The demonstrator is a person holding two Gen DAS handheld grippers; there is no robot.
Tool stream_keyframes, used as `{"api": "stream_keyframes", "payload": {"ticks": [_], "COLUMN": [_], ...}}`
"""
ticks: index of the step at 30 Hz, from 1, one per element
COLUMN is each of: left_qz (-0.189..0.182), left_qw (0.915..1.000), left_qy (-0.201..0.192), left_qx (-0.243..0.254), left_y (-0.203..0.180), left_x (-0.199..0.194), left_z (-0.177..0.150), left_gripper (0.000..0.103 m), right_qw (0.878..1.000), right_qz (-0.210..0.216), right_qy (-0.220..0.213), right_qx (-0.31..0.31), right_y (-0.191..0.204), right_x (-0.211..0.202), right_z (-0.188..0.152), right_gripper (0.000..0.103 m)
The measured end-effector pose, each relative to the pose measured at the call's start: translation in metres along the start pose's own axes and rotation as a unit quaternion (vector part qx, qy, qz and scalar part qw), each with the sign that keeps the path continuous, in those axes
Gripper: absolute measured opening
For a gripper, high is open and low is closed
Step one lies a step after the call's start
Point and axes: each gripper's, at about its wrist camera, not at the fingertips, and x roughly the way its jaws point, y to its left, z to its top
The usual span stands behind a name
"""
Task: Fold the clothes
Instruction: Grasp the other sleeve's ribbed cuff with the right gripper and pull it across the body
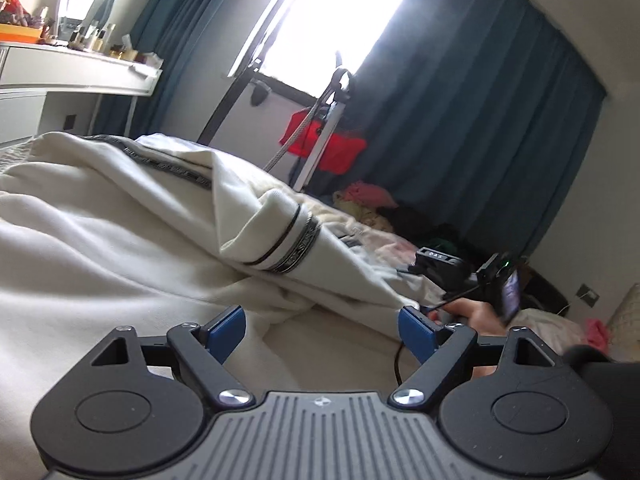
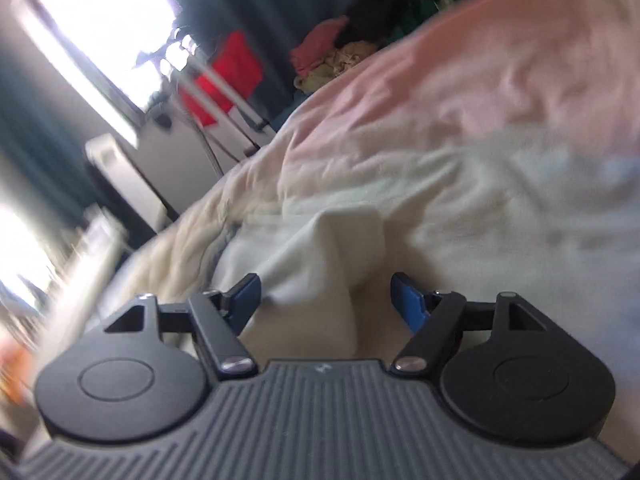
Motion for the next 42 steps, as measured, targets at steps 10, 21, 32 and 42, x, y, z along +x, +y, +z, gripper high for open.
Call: {"api": "stream_keyframes", "payload": {"ticks": [10, 21, 32, 42], "left_qz": [0.015, 0.006, 0.004, 0.006], "left_qw": [0.9979, 0.9987, 0.9977, 0.9942], "left_qy": [0.017, 0.006, 0.012, 0.0], "left_qx": [0.06, 0.05, 0.066, 0.107], "left_y": [-0.012, -0.013, -0.022, -0.037], "left_x": [0.025, 0.012, 0.012, 0.003], "left_z": [-0.016, -0.01, -0.011, -0.015], "left_gripper": [0.087, 0.09, 0.09, 0.091], "right_qw": [0.995, 0.944, 0.906, 0.908], "right_qz": [-0.034, -0.207, -0.298, -0.334], "right_qy": [-0.084, -0.235, -0.274, -0.206], "right_qx": [-0.033, -0.1, -0.126, -0.148], "right_y": [0.012, -0.043, -0.081, -0.171], "right_x": [-0.017, -0.147, -0.196, -0.2], "right_z": [0.051, 0.154, 0.198, 0.141], "right_gripper": [0.013, 0.012, 0.012, 0.013]}}
